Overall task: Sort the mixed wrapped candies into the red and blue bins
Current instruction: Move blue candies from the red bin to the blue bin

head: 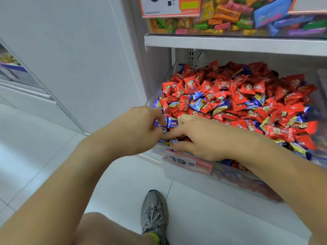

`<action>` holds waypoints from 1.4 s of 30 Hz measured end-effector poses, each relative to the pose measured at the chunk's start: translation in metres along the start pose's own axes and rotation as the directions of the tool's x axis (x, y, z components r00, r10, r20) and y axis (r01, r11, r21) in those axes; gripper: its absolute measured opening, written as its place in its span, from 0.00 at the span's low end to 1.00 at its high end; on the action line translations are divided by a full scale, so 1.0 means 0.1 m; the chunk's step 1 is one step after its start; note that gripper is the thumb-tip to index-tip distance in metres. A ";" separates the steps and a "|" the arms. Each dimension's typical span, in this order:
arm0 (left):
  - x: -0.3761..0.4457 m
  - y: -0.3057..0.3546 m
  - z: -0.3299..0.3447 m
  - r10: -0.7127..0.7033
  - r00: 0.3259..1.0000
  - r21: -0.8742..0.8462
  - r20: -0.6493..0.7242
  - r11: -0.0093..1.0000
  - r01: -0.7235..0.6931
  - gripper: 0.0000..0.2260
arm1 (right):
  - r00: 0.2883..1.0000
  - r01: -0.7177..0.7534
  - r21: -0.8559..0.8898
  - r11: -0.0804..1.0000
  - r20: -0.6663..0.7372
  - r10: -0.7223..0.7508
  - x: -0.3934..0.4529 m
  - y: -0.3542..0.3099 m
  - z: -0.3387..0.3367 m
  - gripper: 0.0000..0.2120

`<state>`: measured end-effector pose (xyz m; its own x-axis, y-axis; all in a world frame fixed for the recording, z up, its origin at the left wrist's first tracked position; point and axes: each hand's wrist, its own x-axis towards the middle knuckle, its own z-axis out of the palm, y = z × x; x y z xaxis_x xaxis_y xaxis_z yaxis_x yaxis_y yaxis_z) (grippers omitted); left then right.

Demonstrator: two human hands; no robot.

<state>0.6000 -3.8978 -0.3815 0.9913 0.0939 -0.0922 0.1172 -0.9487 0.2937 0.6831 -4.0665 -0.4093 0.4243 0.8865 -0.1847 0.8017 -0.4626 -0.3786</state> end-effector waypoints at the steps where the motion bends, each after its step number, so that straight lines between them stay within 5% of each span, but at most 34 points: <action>1: 0.00 0.02 0.01 0.003 1.000 0.063 -0.003 0.998 -0.003 0.11 | 1.000 -0.003 0.001 1.000 -0.003 0.003 0.01 0.00 -0.01 0.17; 8: 0.19 0.07 0.08 -0.048 0.998 0.285 0.034 0.958 0.036 0.22 | 0.988 -0.032 0.006 0.999 -0.150 0.033 -0.03 0.11 0.01 0.10; 22: 0.36 0.10 -0.01 -0.032 0.979 0.341 0.201 0.939 -0.039 0.11 | 0.969 0.007 0.022 1.000 -0.247 -0.002 -0.09 0.17 0.09 0.15; 33: 0.32 -0.03 0.02 0.010 0.988 0.104 0.154 0.994 -0.026 0.09 | 0.936 0.043 0.194 0.980 -0.351 0.029 -0.12 0.14 0.07 0.07; 42: 0.21 -0.11 -0.14 -0.026 1.000 -0.321 -0.009 0.947 0.022 0.07 | 0.933 0.021 0.433 0.901 -0.332 0.138 -0.09 0.10 0.06 0.15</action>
<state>0.6202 -3.8807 -0.3734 0.9884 0.1212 -0.0916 0.1519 -0.7994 0.5813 0.6851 -4.0793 -0.4171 0.6460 0.7595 0.0767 0.5494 -0.3929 -0.7374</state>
